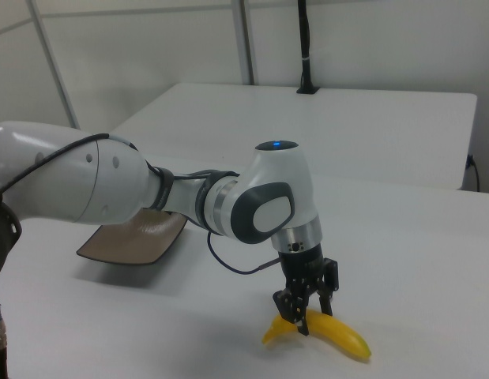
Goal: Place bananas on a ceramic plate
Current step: 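Lower the open gripper onto the banana and close on it, then lift the banana up off the table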
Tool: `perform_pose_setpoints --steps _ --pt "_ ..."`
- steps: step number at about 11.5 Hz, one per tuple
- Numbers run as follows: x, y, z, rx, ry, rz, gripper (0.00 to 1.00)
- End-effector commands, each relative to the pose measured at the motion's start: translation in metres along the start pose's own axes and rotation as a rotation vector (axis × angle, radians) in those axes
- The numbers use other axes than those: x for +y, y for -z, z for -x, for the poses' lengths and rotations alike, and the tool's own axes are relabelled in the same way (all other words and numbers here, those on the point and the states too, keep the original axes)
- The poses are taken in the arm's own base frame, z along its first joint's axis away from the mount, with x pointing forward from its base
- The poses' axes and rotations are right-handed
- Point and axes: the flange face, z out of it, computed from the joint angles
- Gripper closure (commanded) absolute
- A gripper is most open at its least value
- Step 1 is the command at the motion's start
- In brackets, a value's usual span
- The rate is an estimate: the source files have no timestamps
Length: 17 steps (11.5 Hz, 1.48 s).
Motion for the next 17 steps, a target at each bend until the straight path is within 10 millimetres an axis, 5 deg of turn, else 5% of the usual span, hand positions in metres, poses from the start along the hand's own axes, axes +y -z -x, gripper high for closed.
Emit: perform_pose_setpoints --steps 1,3,8,10,13,17 --pt "-0.002 0.001 0.002 -0.008 0.057 0.023 0.66" --pt "-0.003 0.001 0.003 -0.008 0.053 0.015 0.96" --pt "-0.011 0.032 0.008 0.003 0.022 -0.011 1.00" --pt "-0.020 0.061 0.007 0.008 0.013 -0.025 1.00" --pt "-0.031 0.133 -0.011 0.097 -0.052 -0.032 1.00" --pt "-0.055 0.214 -0.056 0.213 -0.187 -0.006 1.00"
